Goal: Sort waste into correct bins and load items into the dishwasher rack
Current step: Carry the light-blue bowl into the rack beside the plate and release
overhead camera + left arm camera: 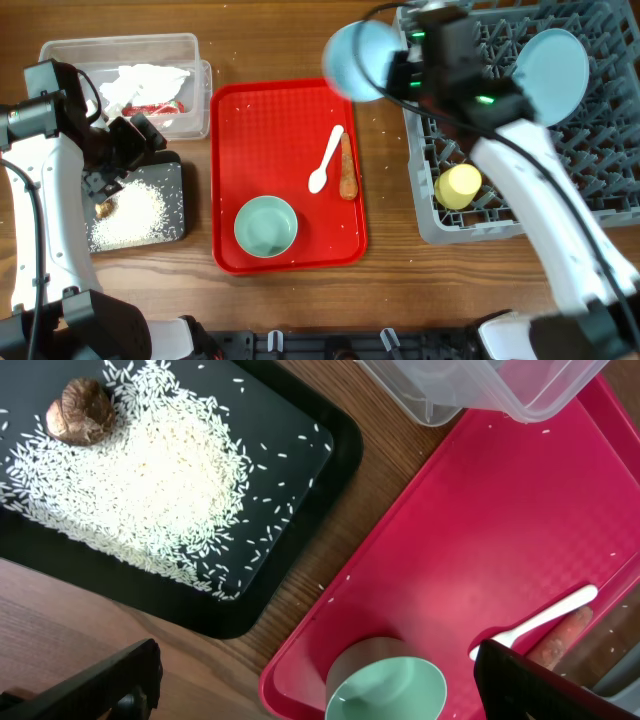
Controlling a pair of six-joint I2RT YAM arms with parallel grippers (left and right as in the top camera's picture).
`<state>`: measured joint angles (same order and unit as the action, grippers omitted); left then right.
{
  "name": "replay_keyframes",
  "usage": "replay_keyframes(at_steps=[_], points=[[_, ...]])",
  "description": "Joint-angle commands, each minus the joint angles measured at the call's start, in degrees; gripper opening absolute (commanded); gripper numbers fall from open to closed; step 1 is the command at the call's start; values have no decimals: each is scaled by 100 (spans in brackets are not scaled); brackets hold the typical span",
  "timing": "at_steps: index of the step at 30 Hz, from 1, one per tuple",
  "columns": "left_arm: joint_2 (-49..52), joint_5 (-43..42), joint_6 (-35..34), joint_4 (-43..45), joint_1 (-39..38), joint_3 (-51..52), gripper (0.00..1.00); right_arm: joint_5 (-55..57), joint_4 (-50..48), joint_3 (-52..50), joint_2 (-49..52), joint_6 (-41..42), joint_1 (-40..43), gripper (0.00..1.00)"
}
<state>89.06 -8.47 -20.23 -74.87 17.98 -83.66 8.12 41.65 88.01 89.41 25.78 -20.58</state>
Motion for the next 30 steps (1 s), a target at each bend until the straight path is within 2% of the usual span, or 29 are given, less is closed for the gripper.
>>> replay_keyframes(at_steps=[1, 4, 6, 10, 15, 20, 30], points=[[-35, -70, -11, -15, 20, -70, 100, 2769, 105, 28, -269, -1029, 249, 4], [-35, -70, -11, -15, 20, -70, 100, 4170, 9, 26, -116, -1703, 385, 4], [-35, -70, -11, -15, 20, -70, 100, 4612, -173, 26, 92, -2103, 435, 4], [-35, -70, -11, -15, 20, -70, 100, 5130, -793, 26, 660, -3032, 472, 4], [-35, -70, -11, -15, 20, -70, 100, 5403, -1755, 26, 1582, -4710, 481, 4], [-35, -70, -11, -15, 20, -70, 100, 5751, -2503, 26, 2481, -5729, 481, 4], [-35, -70, -11, -15, 20, -70, 100, 5364, -2533, 26, 2699, -5716, 389, 4]])
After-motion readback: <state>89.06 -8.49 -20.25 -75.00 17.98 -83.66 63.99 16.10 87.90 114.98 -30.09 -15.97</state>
